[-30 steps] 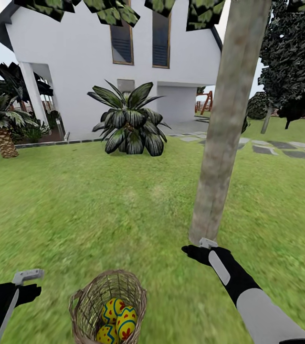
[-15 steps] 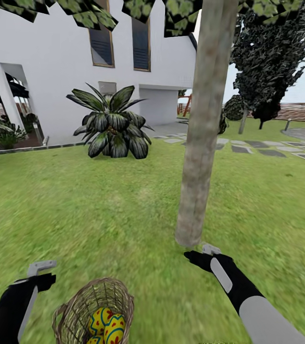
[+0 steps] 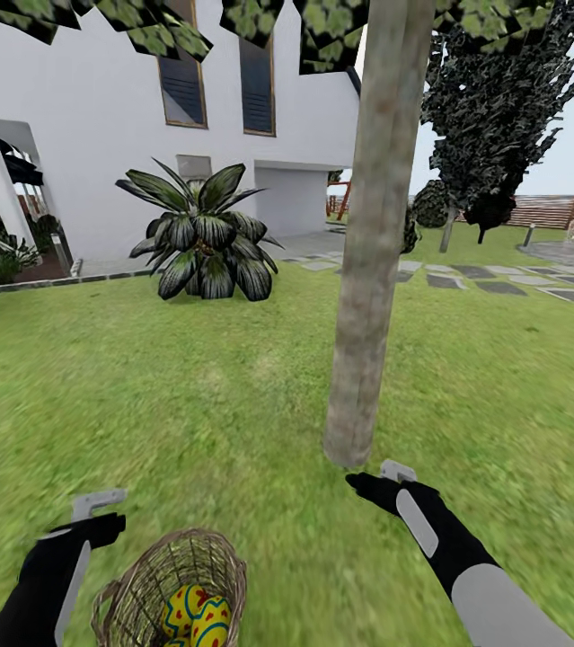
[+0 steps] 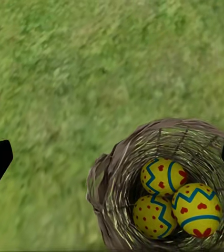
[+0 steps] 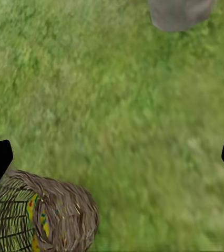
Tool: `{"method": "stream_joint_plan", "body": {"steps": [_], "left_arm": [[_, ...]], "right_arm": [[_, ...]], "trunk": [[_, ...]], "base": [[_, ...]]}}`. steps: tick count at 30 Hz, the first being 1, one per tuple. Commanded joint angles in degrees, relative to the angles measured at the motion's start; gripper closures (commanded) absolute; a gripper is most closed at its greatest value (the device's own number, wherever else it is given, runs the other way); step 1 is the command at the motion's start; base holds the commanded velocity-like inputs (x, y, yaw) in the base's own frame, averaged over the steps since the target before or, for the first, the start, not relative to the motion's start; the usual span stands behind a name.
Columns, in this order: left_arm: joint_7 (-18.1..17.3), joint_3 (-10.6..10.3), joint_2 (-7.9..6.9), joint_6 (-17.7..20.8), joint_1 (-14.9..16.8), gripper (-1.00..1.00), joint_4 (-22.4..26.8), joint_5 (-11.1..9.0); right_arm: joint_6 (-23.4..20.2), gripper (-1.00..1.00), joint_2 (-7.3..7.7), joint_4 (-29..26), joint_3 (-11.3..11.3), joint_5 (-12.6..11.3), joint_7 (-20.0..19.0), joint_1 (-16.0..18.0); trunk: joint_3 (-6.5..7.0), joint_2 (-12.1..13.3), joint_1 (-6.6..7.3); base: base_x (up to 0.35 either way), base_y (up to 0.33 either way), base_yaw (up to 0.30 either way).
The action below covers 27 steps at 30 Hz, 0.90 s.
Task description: Take the three Easter eggs out of the wicker basket on the lawn in the garden, then place them on the lawn next to a single tree (choose any tree) so that all three eggs are next to the same tree and none are left in the basket.
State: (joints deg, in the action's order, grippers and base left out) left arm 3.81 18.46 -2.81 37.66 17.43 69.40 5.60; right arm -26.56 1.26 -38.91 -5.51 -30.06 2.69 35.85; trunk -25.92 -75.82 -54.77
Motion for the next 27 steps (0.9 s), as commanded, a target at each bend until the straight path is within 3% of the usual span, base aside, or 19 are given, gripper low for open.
{"method": "stream_joint_plan", "body": {"steps": [1,7,16,27], "left_arm": [[-0.20,0.00,0.17,0.13,0.04,-1.00,-0.12,0.46],[-0.26,0.00,0.90,-2.37,0.05,-1.00,-4.46,-2.10],[-0.42,-0.06,1.28,-6.99,0.14,-1.00,-12.29,-2.98],[-7.84,-0.09,1.33,-7.74,0.25,-1.00,-17.43,-2.96]], "right_arm": [[-0.24,-1.00,0.07,-0.53,-0.23,-0.41,0.29,0.02],[-0.81,-1.00,-0.22,-5.70,-0.35,-0.62,0.36,0.01],[-1.02,-1.00,0.00,-8.29,-0.50,-0.89,0.33,0.01],[-1.06,-1.00,-0.12,-8.62,-0.62,-0.96,0.31,0.01]], "trunk": [[0.12,0.36,0.22],[1.19,2.77,1.54],[2.81,6.38,3.51],[3.04,6.38,3.51]], "base": [[0.000,0.000,-0.003],[0.000,0.000,-0.001],[0.000,0.000,0.000],[0.000,0.000,-0.074]]}}
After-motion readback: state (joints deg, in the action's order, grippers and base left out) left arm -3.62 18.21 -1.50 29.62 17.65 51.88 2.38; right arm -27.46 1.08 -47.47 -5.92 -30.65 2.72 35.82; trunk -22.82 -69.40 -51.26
